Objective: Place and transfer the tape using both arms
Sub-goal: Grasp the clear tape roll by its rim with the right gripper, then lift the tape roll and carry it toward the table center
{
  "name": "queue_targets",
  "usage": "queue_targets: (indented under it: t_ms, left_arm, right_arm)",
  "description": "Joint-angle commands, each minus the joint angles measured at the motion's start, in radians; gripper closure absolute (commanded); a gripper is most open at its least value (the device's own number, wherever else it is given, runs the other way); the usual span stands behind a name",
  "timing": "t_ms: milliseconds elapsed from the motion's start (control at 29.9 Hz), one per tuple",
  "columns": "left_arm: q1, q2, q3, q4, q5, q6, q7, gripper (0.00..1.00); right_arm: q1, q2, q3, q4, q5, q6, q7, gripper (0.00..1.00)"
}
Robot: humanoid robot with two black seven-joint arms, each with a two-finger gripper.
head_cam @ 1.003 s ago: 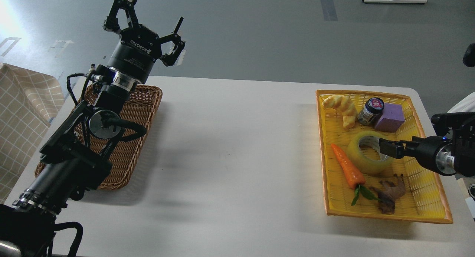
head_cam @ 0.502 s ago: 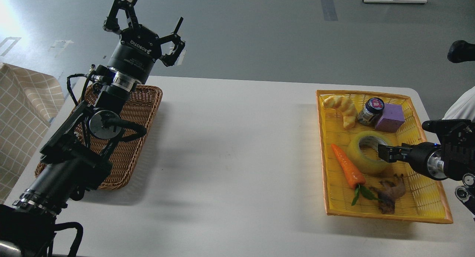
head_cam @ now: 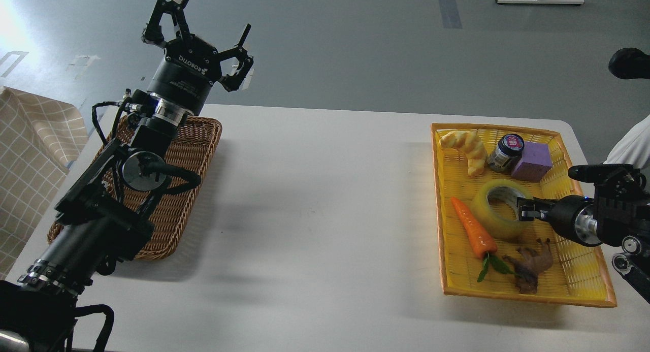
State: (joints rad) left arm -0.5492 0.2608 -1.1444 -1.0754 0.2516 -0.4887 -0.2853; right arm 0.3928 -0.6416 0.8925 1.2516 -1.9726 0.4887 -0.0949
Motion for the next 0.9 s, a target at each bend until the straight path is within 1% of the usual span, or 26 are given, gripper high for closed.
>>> queue_targets:
  t_ms: [0,234,401,535,736,870]
  left_arm:
    - [0.000,0.000,0.000,0.000,0.000,0.000,-0.001,0.02]
    - [0.000,-0.005,0.000,0.000,0.000,0.000,0.000,0.02]
    - [0.000,-0.005,-0.001,0.000,0.000,0.000,0.000,0.02]
    - [0.000,-0.006,-0.001,0.000,-0.002,0.000,-0.002,0.02]
    - [0.000,-0.006,-0.003,0.000,-0.002,0.000,-0.002,0.02]
    - [-0.002,-0.005,-0.001,0.000,-0.002,0.000,-0.002,0.02]
  right_arm:
    - [0.000,-0.003,0.002,0.000,0.001,0.000,0.000,1.00]
    - [0.006,-0.015,0.006,0.037,0.009,0.000,0.006,1.00]
    - [0.005,-0.111,0.022,0.144,0.018,0.000,0.009,1.00]
    - [0.005,-0.150,0.064,0.193,0.020,0.000,0.011,1.00]
    - [0.034,-0.150,0.170,0.239,0.020,0.000,0.011,1.00]
    - [0.095,-0.142,0.169,0.239,0.021,0.000,0.011,1.00]
